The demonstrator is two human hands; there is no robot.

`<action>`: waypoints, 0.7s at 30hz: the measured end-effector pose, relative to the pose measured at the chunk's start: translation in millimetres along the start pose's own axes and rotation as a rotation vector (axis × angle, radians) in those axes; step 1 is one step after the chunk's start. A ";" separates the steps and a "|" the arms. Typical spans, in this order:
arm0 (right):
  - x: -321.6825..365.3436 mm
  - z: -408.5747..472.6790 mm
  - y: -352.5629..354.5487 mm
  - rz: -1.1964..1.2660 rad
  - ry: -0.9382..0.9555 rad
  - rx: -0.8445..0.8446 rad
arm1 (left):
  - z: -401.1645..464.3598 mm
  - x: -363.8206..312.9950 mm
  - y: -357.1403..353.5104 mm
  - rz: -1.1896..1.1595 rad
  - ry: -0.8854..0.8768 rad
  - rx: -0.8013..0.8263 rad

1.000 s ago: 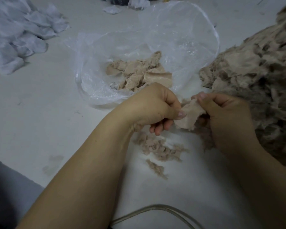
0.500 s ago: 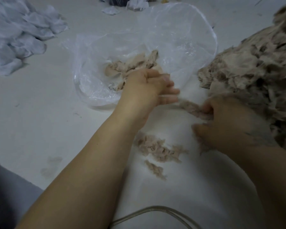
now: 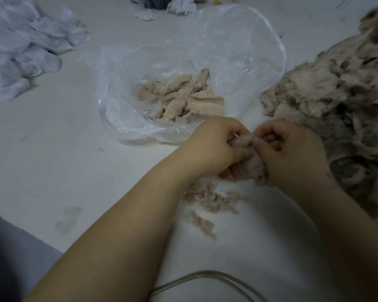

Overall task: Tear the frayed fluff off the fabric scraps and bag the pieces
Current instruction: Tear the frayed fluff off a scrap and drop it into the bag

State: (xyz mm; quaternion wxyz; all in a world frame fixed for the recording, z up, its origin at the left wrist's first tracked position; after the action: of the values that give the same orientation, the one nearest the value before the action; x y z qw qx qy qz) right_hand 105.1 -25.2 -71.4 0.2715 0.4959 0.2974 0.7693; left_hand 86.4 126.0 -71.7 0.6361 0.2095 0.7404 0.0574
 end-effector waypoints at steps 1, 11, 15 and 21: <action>-0.9 -0.3 -0.8 0.029 -0.004 -0.016 | 0.1 -1.4 1.0 -0.020 -0.020 -0.035; -10.3 4.0 -4.8 -0.200 -0.004 0.015 | 3.9 1.3 10.5 0.012 0.009 -0.171; -13.4 5.1 -4.2 -0.227 -0.033 0.008 | 3.6 1.9 13.2 -0.005 0.021 -0.187; -19.6 7.2 -7.4 -0.267 -0.024 0.053 | 2.6 1.8 19.4 -0.070 0.023 -0.251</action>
State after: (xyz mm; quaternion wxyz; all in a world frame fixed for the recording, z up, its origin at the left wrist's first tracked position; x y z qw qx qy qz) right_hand 119.8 -32.9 -86.1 0.3618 0.4680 0.3777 0.7123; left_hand 93.4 143.8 -67.1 0.6504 0.1018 0.7414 0.1297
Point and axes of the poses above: each hand's wrist, its own z-axis towards the middle knuckle, its own y-axis out of the back of the hand, x = y × z, the point moved 4 cm from there along z, towards the middle knuckle, and after that the axes turned 4 degrees about y, right-handed, at the moved point
